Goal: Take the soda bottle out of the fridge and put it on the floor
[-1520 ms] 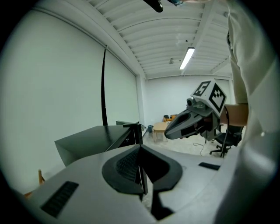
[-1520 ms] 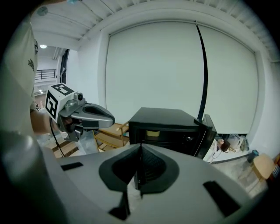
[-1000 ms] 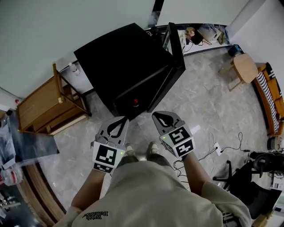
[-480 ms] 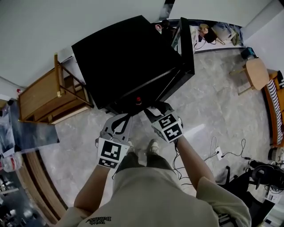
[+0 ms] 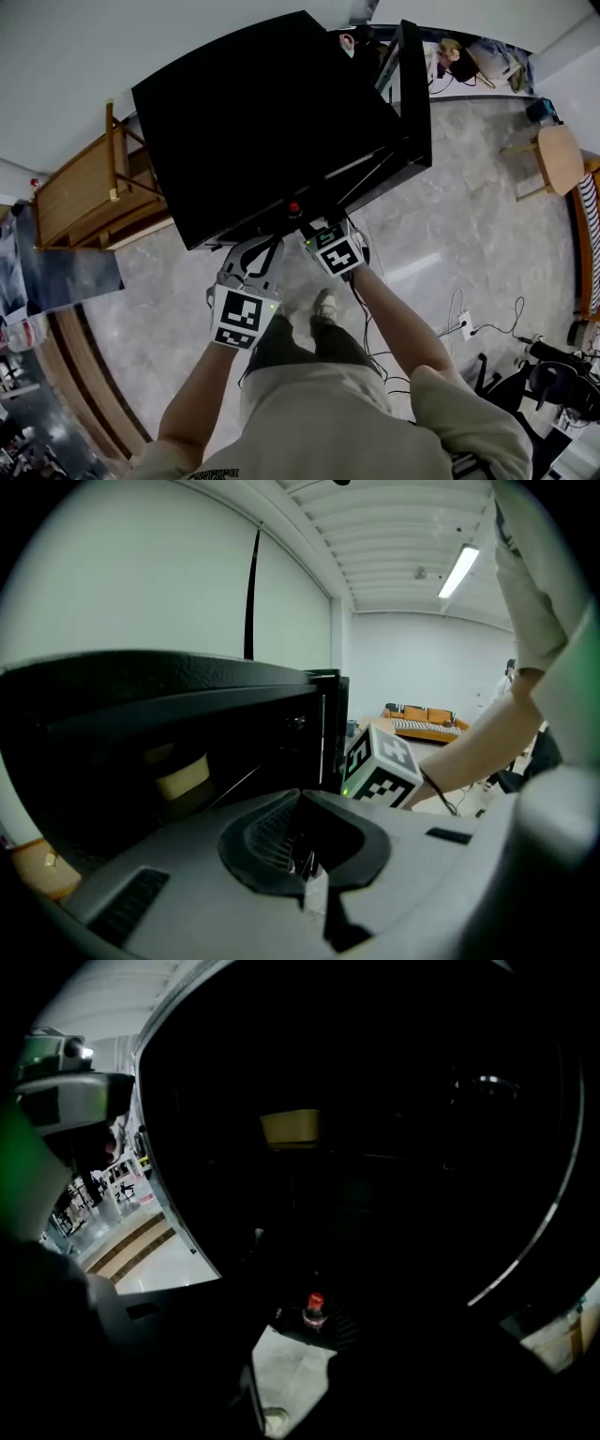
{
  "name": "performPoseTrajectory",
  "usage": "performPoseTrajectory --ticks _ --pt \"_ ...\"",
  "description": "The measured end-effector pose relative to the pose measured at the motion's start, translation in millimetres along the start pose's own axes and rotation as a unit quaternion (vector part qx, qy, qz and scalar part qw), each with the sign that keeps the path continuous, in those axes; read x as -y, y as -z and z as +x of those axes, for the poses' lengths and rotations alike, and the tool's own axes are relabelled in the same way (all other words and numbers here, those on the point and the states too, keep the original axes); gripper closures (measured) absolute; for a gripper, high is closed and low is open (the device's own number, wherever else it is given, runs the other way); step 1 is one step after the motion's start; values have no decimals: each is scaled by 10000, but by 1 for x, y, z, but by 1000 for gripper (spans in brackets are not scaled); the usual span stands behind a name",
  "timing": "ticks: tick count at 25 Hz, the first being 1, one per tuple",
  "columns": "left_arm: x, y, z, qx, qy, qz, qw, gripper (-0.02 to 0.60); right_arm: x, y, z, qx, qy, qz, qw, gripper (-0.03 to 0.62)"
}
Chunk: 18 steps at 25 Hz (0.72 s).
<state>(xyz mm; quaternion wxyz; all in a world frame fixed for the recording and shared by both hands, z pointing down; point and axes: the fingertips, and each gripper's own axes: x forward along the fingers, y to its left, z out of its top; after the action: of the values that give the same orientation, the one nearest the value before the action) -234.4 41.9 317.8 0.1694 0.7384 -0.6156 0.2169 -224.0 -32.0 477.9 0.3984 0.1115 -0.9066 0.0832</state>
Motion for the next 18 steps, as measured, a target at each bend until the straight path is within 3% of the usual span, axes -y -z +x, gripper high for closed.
performPoseTrajectory --ticks 18 --pt "-11 65 64 -305 -125 -370 9988 575 19 70 142 -677 -178 -424 9966 434"
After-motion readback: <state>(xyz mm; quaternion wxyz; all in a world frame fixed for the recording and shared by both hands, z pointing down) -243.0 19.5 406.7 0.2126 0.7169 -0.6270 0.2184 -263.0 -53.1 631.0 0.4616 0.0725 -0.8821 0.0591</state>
